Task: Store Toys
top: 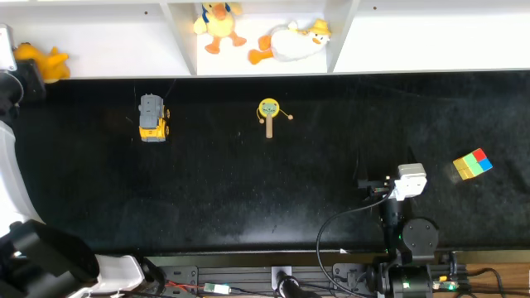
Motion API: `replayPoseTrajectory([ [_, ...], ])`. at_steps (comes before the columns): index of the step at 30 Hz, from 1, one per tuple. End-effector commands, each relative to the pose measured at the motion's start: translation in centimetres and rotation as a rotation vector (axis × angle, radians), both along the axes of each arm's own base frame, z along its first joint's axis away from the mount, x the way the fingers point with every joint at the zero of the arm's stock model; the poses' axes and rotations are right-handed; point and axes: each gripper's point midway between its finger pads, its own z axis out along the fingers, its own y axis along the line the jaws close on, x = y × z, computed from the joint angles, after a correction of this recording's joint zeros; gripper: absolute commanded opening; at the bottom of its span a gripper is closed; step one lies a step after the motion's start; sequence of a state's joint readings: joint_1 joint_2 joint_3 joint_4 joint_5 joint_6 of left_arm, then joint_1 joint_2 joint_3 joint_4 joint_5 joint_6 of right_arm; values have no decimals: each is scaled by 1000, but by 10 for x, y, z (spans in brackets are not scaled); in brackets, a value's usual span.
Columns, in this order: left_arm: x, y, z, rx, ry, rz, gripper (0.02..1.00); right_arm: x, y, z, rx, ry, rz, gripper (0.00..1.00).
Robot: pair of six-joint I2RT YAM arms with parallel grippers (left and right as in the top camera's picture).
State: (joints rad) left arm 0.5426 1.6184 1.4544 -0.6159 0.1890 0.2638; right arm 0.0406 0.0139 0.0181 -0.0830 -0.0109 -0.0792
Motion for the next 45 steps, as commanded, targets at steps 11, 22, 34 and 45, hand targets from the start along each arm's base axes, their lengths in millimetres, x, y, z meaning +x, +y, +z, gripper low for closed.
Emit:
replayPoseTrajectory([
  [11, 17, 10, 14, 47, -53, 20, 36, 0, -1, -3, 1, -1, -8, 996],
  [22, 33, 5, -5, 7, -47, 25, 36, 0, -1, -3, 1, -1, -8, 996],
  [34, 40, 5, -17, -6, -35, 23, 40, 0, -1, -3, 1, -1, -8, 996],
  [45, 55, -8, -29, -8, -30, -14, 53, 0, -1, -3, 1, -1, -8, 996],
])
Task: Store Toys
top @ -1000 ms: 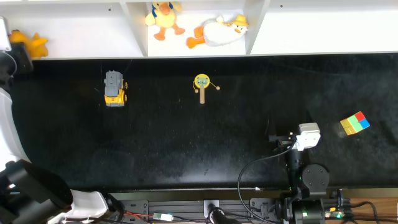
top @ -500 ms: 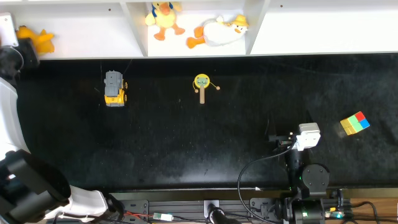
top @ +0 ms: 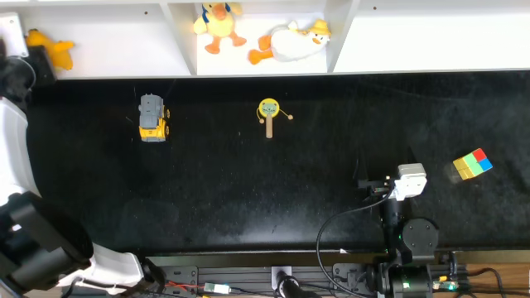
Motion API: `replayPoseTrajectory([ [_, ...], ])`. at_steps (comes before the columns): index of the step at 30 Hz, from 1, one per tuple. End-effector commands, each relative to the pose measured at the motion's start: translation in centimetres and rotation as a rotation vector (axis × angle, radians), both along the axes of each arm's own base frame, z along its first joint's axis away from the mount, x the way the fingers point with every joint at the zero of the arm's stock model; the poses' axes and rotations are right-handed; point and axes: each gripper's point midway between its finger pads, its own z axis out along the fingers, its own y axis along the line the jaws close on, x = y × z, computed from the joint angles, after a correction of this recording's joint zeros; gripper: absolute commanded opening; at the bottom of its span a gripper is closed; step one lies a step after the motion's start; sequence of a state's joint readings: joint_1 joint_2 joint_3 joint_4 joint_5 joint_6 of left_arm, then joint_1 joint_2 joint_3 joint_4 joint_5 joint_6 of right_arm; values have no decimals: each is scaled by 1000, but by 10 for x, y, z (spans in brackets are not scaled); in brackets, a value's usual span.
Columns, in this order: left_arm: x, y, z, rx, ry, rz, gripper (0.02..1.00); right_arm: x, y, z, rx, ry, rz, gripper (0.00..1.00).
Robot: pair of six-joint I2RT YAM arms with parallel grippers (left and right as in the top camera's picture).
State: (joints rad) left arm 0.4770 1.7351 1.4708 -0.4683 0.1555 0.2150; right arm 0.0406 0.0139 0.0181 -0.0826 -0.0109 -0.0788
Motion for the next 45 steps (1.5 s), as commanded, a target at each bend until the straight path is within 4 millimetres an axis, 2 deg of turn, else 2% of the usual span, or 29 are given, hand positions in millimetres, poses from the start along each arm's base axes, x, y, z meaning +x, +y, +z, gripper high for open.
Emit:
replayPoseTrajectory([
  [1, 11, -5, -8, -17, 9, -9, 53, 0, -1, -3, 1, -1, -8, 996],
  [24, 17, -1, -2, 5, -28, -6, 86, 0, -1, -3, 1, -1, -8, 993],
  [30, 21, 0, 1, 14, -46, -7, 121, 0, -1, -3, 1, -1, -8, 993],
  [45, 22, 1, -1, 14, -46, -7, 145, 0, -1, -3, 1, -1, -8, 996],
])
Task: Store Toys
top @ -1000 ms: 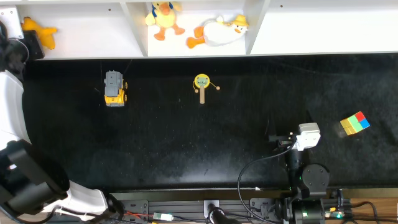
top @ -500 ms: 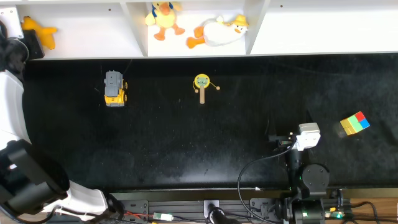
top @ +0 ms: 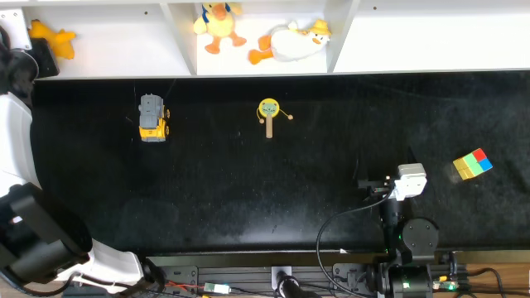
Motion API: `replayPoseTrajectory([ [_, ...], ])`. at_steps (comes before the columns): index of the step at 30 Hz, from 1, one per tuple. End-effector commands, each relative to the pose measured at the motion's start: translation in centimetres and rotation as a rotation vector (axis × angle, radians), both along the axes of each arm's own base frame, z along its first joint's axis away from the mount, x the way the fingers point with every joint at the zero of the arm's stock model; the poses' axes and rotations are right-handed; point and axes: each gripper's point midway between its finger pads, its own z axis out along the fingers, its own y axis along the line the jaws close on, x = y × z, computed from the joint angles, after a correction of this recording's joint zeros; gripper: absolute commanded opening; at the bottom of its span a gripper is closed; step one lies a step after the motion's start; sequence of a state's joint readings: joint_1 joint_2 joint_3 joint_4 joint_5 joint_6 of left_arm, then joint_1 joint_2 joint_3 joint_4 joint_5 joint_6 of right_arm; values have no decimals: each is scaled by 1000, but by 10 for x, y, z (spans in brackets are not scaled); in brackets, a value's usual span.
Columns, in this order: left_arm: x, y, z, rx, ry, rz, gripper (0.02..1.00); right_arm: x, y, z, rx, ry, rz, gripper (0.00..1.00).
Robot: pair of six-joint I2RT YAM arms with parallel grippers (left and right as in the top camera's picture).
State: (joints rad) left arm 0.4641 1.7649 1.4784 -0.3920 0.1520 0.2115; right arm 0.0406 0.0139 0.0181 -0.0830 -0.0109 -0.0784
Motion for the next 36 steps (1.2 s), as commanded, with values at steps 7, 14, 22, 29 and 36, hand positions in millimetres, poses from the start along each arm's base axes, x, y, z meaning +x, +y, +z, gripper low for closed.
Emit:
replayPoseTrajectory([
  [7, 9, 1, -8, -10, 1, 0, 156, 0, -1, -3, 0, -2, -8, 996],
  [14, 11, 2, -7, -4, -9, 0, 154, 0, -1, -3, 0, -2, -8, 993],
  [22, 14, 3, -8, -2, -16, 0, 154, 0, -1, -3, 0, -2, -8, 996],
  [29, 14, 3, -8, -2, -17, 1, 145, 0, -1, -3, 0, -2, -8, 996],
  [36, 15, 2, -11, -7, -12, -5, 143, 0, -1, -3, 0, -2, -8, 996],
])
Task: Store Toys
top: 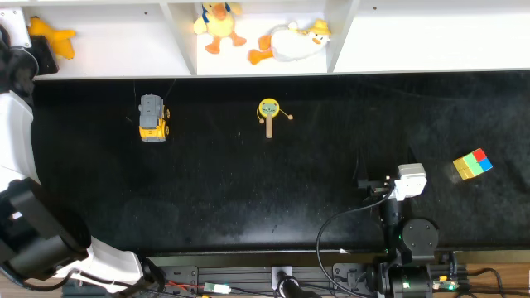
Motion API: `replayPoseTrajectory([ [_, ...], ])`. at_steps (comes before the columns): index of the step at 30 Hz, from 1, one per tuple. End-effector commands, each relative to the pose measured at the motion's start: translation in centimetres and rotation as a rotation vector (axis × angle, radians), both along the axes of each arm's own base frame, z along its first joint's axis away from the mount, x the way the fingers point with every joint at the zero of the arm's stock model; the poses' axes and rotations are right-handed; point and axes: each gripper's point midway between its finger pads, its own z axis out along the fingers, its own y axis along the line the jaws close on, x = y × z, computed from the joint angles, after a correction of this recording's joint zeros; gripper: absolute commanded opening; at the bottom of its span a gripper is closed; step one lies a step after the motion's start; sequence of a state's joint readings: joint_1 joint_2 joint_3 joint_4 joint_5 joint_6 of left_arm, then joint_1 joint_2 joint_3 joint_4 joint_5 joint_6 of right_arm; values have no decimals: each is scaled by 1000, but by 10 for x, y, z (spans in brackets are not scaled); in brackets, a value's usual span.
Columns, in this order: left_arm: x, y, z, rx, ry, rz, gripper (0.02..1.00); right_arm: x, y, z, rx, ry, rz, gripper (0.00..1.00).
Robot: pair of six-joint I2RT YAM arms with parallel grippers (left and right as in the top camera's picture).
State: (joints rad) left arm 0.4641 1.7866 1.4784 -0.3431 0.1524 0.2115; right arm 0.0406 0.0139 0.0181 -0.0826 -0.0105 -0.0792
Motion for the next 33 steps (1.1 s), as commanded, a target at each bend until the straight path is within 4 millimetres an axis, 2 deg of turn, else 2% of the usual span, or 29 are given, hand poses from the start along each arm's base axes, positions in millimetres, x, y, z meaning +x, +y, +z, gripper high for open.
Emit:
replayPoseTrajectory([
  [1, 7, -3, -10, -18, 11, -6, 143, 0, -1, -3, 1, -1, -8, 993],
  [14, 11, -2, -5, -6, -13, -7, 121, 0, -1, -3, 1, -1, -8, 996],
  [26, 12, -5, -5, -8, -9, -12, 161, 0, -1, -3, 1, -1, -8, 993],
  [28, 12, -5, -5, -8, -9, -13, 222, 0, -1, -3, 1, -1, -8, 996],
  [33, 12, -5, -5, -8, -9, -12, 494, 0, -1, -3, 1, -1, -8, 996],
])
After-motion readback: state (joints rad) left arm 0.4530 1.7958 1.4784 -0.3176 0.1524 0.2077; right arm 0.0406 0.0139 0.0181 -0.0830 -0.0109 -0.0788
